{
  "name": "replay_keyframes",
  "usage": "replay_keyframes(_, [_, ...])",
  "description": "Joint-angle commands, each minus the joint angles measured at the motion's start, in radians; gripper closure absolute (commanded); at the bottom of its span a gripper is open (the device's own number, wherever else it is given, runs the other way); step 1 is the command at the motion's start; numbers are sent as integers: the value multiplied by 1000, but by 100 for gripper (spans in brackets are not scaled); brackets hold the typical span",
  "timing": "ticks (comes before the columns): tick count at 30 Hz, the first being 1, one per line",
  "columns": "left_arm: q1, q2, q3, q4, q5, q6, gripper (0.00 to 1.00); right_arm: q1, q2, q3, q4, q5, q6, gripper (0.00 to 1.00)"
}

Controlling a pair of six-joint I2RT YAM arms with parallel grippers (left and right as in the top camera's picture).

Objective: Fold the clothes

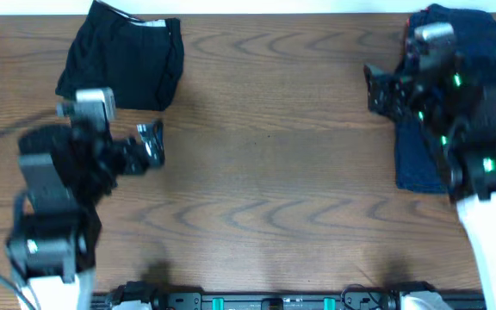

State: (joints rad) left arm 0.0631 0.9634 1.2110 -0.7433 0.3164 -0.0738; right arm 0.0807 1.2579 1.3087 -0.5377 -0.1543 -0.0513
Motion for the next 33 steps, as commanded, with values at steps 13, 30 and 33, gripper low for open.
replay_keyframes(13, [-4, 583, 428, -375, 36, -22, 2, -102, 370, 346, -312, -98, -138, 1])
replay_keyframes(30, [-281, 648, 430, -354, -141, -44, 20, -470, 518, 346, -58, -6, 23, 3])
replay_keyframes(33, [-396, 645, 430, -354, -187, -63, 20, -504, 593, 346, 11, -10, 29, 5])
